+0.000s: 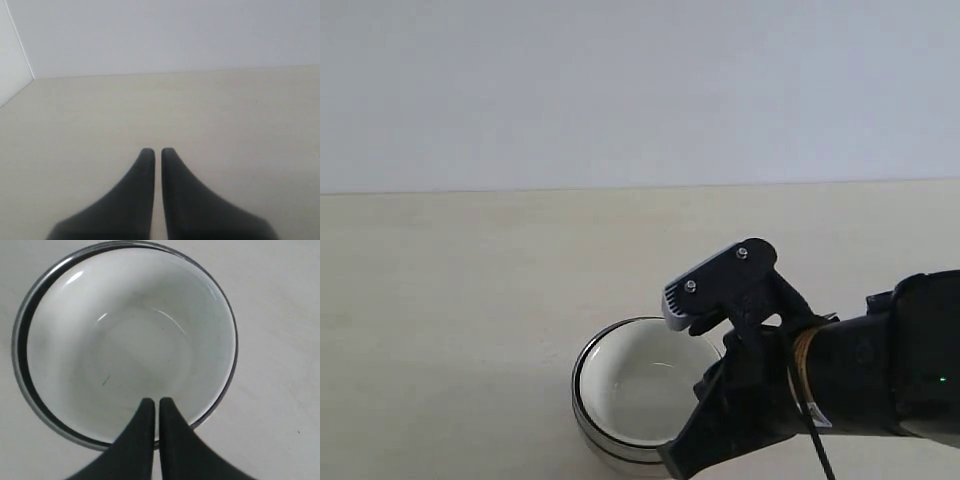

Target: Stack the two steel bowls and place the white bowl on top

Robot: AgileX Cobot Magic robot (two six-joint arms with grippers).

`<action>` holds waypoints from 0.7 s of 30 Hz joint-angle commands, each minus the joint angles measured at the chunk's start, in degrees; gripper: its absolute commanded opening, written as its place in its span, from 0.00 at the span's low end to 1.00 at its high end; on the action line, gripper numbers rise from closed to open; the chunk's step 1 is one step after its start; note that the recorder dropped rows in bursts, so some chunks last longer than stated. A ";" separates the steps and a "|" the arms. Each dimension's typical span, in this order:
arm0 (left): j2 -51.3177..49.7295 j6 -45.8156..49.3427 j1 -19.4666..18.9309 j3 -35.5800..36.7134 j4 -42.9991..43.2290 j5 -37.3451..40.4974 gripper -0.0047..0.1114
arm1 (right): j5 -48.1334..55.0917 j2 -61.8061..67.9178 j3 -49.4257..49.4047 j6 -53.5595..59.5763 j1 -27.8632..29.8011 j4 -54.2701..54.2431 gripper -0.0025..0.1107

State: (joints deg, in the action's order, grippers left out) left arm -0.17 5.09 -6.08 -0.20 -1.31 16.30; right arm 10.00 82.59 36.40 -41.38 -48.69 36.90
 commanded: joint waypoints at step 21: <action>0.17 -0.65 -0.03 0.20 -0.15 0.03 0.08 | 7.76 -46.46 -0.37 0.11 0.20 0.97 0.02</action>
State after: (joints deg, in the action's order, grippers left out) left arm -0.17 5.09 -6.08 -0.20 -1.31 16.30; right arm 16.25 41.15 36.31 -41.38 -48.69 37.56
